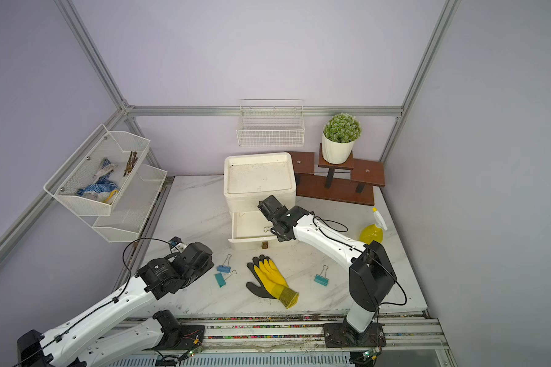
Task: Put the binder clips in the drawer according to color
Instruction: Place the binder clip in the drawer, then pick up the binder clip at the center of the board.
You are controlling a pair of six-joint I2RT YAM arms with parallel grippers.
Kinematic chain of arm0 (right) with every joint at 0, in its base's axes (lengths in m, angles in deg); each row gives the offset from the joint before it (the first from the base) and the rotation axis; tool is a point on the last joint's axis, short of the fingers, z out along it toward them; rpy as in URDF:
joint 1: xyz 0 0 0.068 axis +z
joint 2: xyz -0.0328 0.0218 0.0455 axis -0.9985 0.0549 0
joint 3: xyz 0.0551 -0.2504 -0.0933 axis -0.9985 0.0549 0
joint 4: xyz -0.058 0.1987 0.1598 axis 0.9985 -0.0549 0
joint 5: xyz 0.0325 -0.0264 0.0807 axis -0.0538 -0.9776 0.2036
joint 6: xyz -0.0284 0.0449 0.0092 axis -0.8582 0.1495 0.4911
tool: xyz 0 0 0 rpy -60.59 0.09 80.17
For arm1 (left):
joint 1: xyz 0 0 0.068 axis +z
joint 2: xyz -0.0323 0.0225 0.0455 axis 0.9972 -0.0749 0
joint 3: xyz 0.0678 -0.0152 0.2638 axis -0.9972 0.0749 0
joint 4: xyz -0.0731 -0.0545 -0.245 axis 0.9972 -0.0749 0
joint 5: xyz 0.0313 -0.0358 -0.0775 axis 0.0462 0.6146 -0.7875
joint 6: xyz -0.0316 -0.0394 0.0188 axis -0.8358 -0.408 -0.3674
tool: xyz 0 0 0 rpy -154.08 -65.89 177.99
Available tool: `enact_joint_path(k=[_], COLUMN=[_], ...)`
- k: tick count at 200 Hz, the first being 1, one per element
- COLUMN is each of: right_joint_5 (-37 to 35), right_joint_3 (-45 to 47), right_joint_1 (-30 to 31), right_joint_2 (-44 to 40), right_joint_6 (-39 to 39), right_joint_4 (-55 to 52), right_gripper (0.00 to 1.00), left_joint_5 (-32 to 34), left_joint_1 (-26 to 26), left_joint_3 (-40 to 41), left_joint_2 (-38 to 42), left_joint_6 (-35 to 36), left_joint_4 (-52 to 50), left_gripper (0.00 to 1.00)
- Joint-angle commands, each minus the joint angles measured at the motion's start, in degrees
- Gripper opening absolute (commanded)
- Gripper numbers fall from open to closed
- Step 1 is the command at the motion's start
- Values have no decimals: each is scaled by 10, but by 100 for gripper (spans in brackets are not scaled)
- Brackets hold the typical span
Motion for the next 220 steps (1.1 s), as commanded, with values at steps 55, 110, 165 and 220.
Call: enact_joint_path(k=[55, 110, 165, 220], right_joint_5=[-3, -24, -71, -91], right_joint_3=[-20, 7, 202, 271], right_joint_1=[6, 17, 18, 16], right_joint_2=[-19, -85, -259, -336], right_joint_6=[-3, -76, -283, -498], right_joint_4=[-44, -40, 107, 216], right_gripper=[78, 80, 85, 92], left_joint_5=[-55, -81, -92, -188], left_joint_1=[39, 60, 82, 83], left_joint_3=[21, 53, 2, 63], left_joint_2=[-8, -19, -74, -51], left_joint_6=[-69, -187, 101, 277], left_joint_4=[40, 128, 118, 178], left_gripper=[66, 55, 67, 75])
